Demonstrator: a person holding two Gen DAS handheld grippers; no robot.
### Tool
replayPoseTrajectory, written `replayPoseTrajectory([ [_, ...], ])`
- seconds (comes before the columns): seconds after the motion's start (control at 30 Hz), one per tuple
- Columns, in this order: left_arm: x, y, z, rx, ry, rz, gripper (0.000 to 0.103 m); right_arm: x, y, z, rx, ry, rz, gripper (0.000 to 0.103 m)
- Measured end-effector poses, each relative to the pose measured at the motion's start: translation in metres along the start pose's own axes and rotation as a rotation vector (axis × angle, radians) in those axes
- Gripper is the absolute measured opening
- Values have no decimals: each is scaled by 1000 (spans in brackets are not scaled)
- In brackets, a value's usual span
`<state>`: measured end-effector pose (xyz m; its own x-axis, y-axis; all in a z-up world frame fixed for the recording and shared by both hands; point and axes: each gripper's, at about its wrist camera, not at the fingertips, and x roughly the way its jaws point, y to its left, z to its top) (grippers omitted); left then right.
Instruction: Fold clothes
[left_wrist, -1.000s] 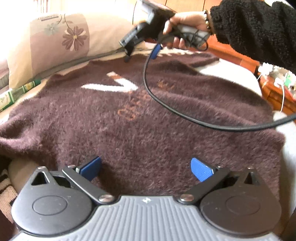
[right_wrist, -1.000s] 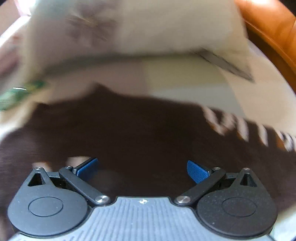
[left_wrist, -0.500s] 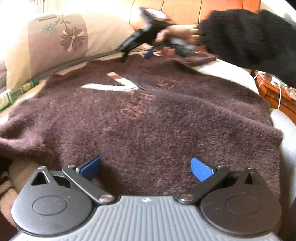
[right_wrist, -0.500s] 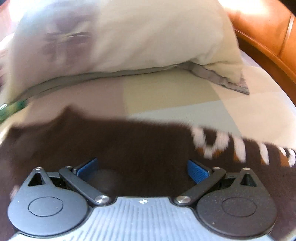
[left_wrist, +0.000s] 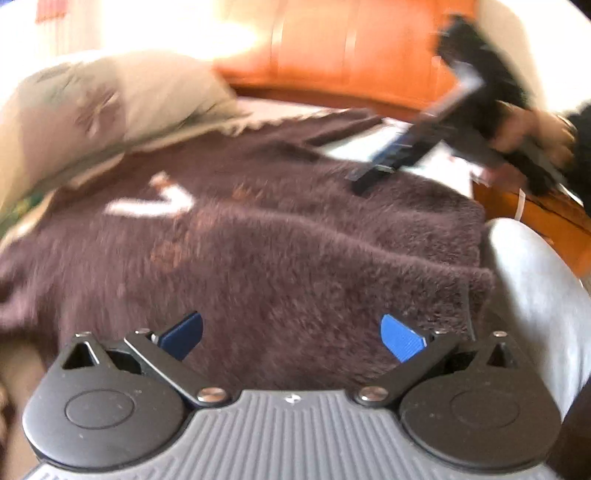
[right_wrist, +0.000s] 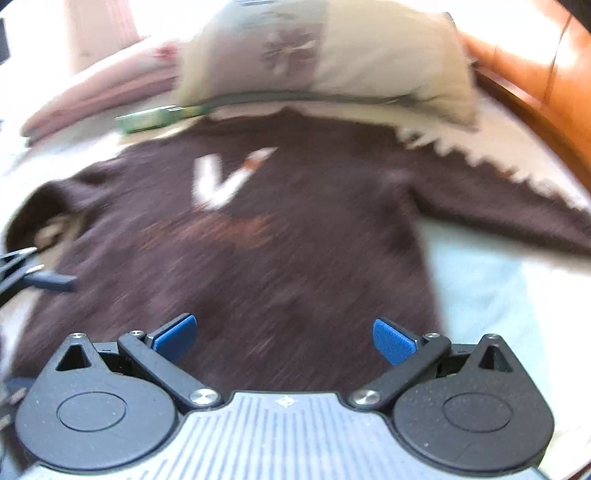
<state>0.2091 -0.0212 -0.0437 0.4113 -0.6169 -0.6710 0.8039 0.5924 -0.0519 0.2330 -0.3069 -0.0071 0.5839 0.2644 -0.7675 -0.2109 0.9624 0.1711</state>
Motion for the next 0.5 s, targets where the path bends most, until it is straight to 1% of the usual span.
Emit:
replayPoseTrajectory([
  [0.07, -4, -10, -6, -60, 29, -2, 102, -2, 0, -16, 14, -2, 89, 103],
  [0.23, -4, -26, -29, -74, 224, 114, 102, 17, -19, -44, -18, 61, 121, 103],
  [0.27, -6, -27, -36, -56, 240, 139, 102, 15, -25, -48, -49, 44, 120, 103],
  [0.3, -11, -28, -42, -53, 234, 141, 102, 13, -32, -51, -73, 29, 117, 103],
  [0.33, -16, -26, -46, -69, 251, 142, 102, 10, -43, -53, -75, 14, 111, 103],
  [0.4, -24, -23, -51, -91, 284, 155, 102, 2, -63, -56, -59, -7, 110, 103],
  [0.43, -28, -24, -52, -86, 300, 163, 102, -2, -72, -56, -44, -13, 114, 103],
  [0.5, -33, -31, -50, -34, 330, 172, 102, -7, -81, -56, -14, -17, 131, 103],
])
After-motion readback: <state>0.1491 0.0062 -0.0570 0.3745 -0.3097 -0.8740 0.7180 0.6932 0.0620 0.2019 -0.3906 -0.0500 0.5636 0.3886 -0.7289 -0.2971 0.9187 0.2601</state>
